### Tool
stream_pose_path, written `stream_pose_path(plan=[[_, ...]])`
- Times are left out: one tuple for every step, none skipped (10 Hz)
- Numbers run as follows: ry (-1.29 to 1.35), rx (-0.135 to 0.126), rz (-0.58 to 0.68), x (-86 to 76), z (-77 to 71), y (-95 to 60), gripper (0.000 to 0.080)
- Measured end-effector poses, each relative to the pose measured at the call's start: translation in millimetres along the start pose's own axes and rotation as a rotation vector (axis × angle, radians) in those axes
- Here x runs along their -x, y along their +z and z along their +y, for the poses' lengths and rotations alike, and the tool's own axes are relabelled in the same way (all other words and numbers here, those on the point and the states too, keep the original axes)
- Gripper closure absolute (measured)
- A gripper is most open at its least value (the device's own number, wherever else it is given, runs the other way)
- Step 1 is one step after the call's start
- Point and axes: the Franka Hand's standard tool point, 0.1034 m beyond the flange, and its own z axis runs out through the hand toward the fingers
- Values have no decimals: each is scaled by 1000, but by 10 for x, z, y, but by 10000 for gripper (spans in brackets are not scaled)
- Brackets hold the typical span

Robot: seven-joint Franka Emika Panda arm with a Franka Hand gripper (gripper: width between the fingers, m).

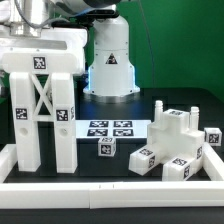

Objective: Assemble chair

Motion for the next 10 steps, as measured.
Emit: stream_pose_path(plan=[[8,-3,-1,0,-2,-5,160],[26,-38,-14,-27,-39,-88,151],[37,-63,-18,-70,-39,-245,151],[62,-84,-30,-85,-41,-376,151],[71,-96,-49,-78,-40,-437,151],[91,-87,-83,-69,-33,-453,151],[76,-92,-135,-106,-4,-587,151],[73,-97,-144,-180,79,-741,151],[85,-104,-129,-226,123,-867,151],[87,-105,-130,-241,130,-962,151]])
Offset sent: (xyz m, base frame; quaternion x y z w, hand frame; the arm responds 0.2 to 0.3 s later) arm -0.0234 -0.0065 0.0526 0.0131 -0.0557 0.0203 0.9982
